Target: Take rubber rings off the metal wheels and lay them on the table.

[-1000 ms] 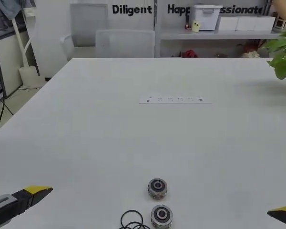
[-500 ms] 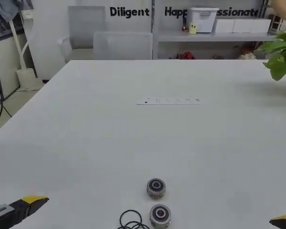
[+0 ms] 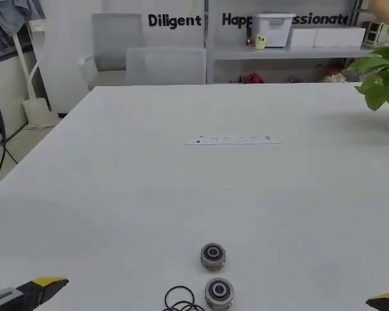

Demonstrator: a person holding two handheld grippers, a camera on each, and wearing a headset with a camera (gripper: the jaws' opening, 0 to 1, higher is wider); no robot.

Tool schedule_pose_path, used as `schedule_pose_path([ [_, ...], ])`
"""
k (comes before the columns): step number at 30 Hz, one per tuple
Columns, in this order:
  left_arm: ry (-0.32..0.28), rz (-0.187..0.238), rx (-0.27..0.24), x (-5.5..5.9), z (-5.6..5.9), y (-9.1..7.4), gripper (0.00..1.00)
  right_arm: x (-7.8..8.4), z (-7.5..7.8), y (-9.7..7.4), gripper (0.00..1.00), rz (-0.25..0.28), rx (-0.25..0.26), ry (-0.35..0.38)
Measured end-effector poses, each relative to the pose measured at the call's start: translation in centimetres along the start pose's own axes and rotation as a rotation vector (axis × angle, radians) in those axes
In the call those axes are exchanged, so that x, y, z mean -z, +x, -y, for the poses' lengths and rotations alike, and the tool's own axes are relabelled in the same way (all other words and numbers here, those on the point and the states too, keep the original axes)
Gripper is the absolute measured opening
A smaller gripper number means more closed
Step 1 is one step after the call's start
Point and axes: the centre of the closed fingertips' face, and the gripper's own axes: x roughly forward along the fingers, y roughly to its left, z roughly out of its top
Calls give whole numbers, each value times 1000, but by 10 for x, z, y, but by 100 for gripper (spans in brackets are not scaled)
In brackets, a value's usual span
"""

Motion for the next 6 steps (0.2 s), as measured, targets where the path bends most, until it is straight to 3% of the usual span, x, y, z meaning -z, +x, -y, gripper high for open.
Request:
schedule_pose_path([
  [3,10,-9,17,0,5,3,98,0,0,0,81,3,1,3],
  [6,15,-18,16,2,2,1,98,-1,0,-1,79,3,6,-2],
])
